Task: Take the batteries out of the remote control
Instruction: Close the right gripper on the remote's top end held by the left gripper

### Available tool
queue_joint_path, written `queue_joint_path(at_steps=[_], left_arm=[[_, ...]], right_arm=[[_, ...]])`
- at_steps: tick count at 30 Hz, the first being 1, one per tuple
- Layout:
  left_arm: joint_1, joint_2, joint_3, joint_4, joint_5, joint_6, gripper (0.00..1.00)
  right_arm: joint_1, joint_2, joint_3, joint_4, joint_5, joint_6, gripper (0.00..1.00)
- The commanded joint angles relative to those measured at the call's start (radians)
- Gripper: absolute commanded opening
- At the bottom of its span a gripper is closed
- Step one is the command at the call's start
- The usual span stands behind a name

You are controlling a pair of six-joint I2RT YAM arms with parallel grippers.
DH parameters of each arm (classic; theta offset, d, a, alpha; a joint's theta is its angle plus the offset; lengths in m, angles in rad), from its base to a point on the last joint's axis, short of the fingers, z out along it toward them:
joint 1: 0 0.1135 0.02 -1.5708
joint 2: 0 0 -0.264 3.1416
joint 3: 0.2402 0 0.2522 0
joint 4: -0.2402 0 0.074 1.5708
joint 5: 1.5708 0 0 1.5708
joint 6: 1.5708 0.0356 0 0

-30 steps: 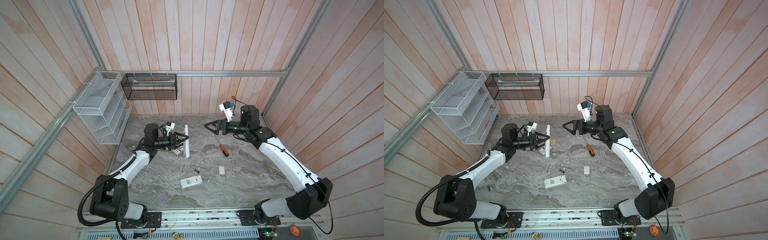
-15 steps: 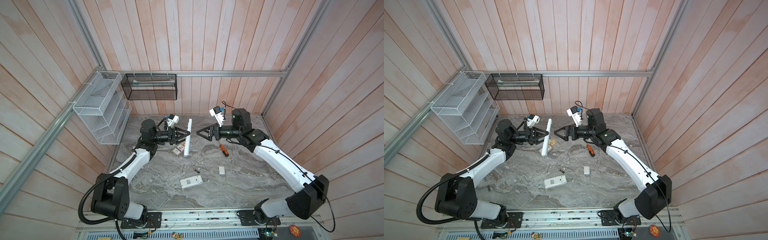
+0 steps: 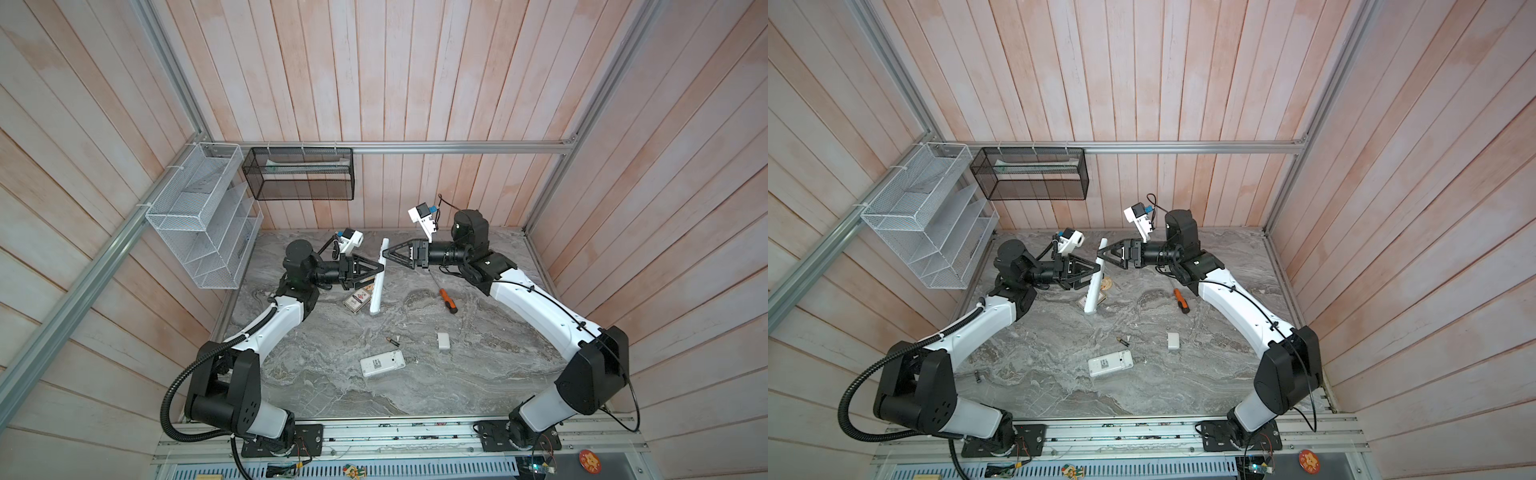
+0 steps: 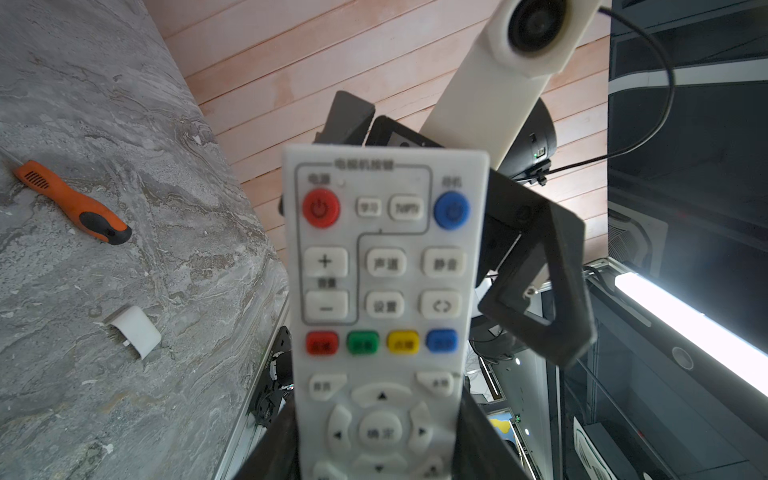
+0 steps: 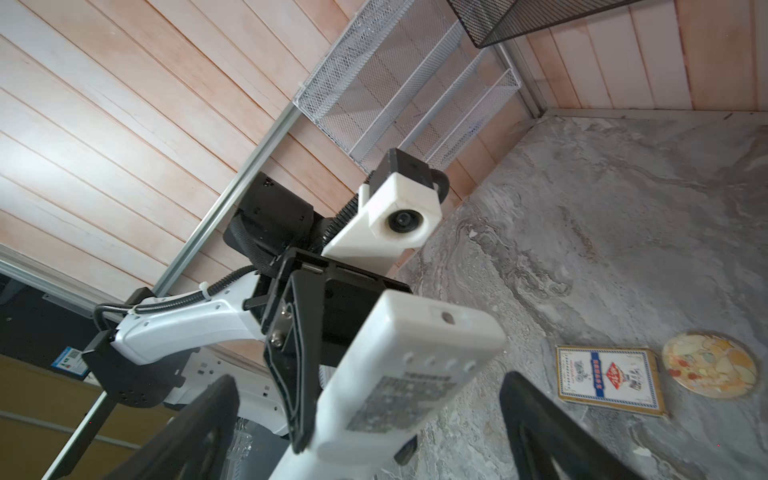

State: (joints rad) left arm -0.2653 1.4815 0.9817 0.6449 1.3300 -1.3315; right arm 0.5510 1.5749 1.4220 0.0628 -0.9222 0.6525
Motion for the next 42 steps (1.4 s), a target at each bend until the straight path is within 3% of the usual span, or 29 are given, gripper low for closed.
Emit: queue_joint_path(at_steps=[1,7,17,23,30,36,42], left_arm=[[-0.016,0.006,0.033,0.046,-0.001,0.000,0.36],[-0.023,0.008,0.040,0.046,-0.006,0.003,0.36],[-0.031,0.010,0.061,0.044,0.006,0.003,0.36],[-0.031,0.021,0.068,0.030,0.006,0.014,0.36],[-0.030,0.024,0.069,-0.033,-0.003,0.072,0.36],[-0.030,0.019,0.042,-0.052,-0.013,0.095,0.57],[-0.024,-0.006,0.047,-0.116,-0.015,0.153,0.72]], right_arm=[[0.006,0.025,-0.001,0.118,-0.053,0.087,0.93],[0.017,0.034,0.000,0.098,-0.084,0.108,0.85],[0.030,0.039,-0.005,0.080,-0.083,0.125,0.79],[0.042,0.042,-0.013,0.101,-0.094,0.153,0.64],[0.042,0.042,-0.009,0.084,-0.070,0.162,0.39],[0.042,0.041,0.042,-0.049,-0.021,0.062,0.27],[0.043,0.072,0.161,-0.295,0.056,-0.139,0.26]])
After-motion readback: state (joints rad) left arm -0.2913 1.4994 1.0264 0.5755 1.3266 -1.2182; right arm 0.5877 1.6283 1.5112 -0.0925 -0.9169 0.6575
